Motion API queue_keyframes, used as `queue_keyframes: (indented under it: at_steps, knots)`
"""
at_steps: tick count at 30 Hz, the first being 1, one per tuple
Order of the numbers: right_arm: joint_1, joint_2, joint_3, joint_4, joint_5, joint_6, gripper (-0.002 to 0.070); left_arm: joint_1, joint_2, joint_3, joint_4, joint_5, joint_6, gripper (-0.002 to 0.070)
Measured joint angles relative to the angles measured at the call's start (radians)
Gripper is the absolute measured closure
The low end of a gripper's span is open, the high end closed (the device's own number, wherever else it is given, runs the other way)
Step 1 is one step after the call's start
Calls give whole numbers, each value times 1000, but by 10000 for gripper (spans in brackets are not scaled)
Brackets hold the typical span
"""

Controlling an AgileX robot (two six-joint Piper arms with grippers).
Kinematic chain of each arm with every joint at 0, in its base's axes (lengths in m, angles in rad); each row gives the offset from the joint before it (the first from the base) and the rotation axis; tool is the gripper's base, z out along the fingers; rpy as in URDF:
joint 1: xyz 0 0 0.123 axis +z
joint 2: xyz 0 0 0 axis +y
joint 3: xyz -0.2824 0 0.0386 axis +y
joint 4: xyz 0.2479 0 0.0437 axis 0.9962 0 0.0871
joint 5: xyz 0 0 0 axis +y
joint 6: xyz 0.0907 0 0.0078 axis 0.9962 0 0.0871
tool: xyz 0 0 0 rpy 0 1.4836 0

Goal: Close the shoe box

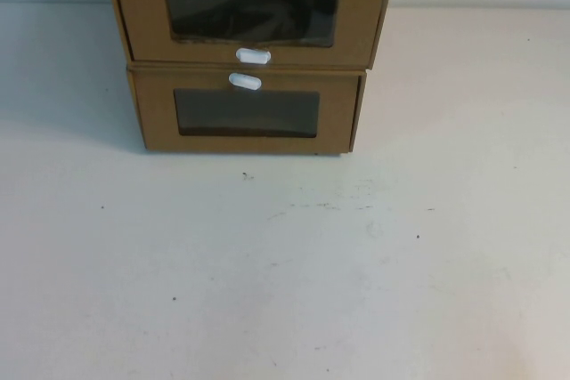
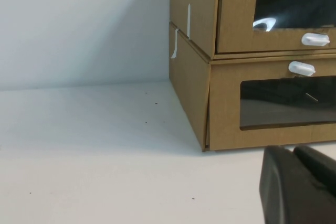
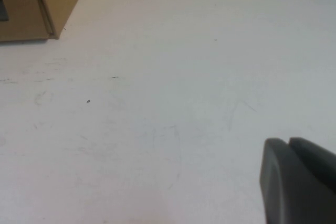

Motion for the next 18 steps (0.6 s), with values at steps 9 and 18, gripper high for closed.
queue_keyframes:
  at_steps: [9,18]
  knots:
    - [0,0,0,0,0,0,689,0,0,0,0,0,0,680]
    - [0,0,0,0,0,0,689,0,0,0,503,124,-407,680]
